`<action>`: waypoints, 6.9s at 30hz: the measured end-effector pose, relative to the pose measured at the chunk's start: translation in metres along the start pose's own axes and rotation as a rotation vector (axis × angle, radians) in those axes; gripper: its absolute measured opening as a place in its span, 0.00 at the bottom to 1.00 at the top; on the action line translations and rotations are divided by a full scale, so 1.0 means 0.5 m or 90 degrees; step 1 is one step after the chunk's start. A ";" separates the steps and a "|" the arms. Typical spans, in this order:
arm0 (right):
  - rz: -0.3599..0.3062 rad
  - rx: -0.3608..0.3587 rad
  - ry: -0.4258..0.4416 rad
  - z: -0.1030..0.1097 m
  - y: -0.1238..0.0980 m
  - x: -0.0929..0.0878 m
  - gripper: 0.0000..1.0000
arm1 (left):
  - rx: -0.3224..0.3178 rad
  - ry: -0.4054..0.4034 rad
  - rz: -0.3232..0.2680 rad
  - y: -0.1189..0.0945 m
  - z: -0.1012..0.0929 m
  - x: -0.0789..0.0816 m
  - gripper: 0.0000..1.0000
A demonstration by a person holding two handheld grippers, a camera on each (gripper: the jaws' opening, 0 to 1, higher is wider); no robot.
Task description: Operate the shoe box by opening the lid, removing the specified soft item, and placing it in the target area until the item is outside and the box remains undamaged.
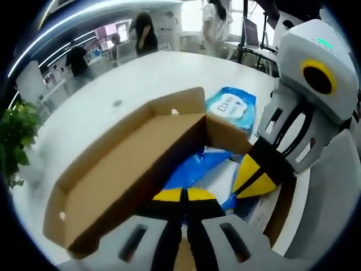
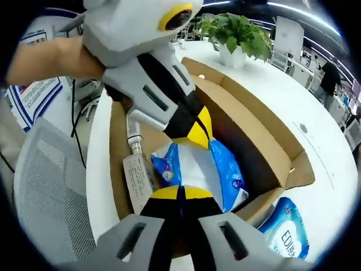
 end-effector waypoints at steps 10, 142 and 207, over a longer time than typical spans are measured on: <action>-0.030 -0.017 -0.003 0.003 -0.024 0.027 0.00 | 0.013 0.005 -0.018 -0.024 0.006 0.020 0.00; -0.011 -0.096 0.046 -0.246 -0.509 -0.230 0.00 | -0.185 0.117 -0.054 0.191 -0.307 0.503 0.00; 0.096 -0.118 0.042 -0.366 -0.438 -0.455 0.00 | -0.275 0.100 0.036 0.440 -0.361 0.479 0.00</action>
Point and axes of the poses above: the point that each gripper's makers call its tool centre point, and the gripper's own axes: y roughly forward along the fingers, z roughly to its left, x roughly out of its top, the point moved 6 cm from there along -y, roughly backward along the fingers
